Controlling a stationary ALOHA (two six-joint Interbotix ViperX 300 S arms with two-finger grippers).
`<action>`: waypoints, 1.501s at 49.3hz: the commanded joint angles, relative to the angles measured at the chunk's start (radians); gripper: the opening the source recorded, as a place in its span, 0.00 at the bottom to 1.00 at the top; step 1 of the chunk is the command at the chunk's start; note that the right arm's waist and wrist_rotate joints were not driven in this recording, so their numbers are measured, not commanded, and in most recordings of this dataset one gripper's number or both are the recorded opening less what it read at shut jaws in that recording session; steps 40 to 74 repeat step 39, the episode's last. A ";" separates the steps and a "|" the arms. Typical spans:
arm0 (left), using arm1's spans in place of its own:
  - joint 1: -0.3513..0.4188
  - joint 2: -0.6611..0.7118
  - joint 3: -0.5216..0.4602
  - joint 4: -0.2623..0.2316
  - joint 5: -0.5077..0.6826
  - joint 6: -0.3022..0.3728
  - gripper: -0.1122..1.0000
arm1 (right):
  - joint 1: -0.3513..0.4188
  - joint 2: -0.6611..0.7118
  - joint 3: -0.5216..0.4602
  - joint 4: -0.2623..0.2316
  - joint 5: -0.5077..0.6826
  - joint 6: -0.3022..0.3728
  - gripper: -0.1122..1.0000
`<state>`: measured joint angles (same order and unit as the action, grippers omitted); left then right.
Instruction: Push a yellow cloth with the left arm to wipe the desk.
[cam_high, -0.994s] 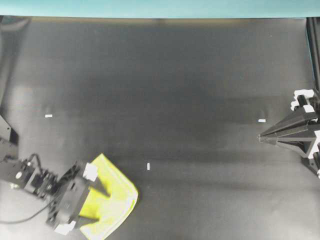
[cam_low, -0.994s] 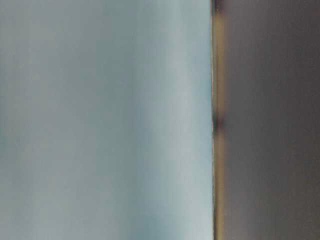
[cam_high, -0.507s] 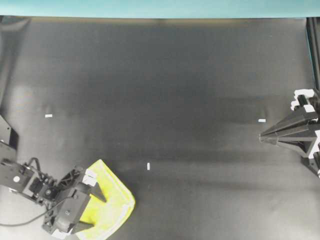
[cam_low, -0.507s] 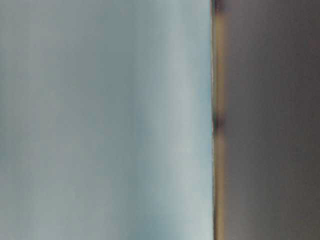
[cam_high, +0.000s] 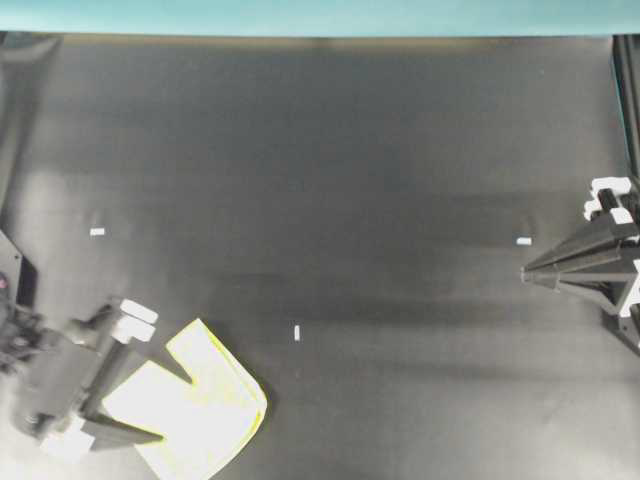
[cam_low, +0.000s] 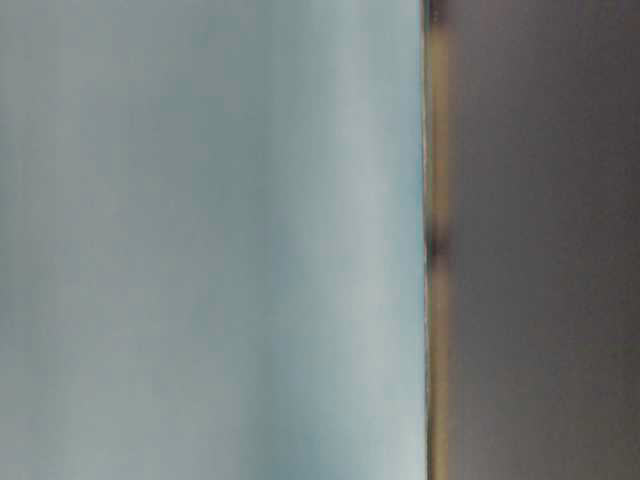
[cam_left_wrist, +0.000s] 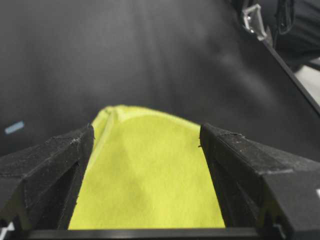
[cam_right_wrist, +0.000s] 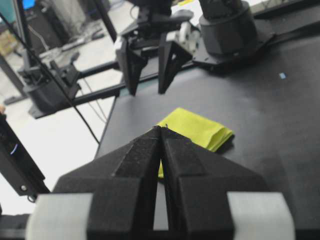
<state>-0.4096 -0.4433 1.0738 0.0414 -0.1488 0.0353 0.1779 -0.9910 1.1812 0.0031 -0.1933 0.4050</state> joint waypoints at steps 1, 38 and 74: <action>0.006 -0.069 0.011 0.002 0.003 -0.002 0.85 | 0.000 0.002 -0.008 0.000 -0.005 0.000 0.10; 0.028 -0.380 0.095 0.002 0.092 0.002 0.85 | 0.000 -0.038 0.017 0.002 -0.005 -0.002 0.10; 0.029 -0.383 0.095 0.002 0.095 0.003 0.85 | 0.000 -0.041 0.018 0.002 -0.005 0.000 0.10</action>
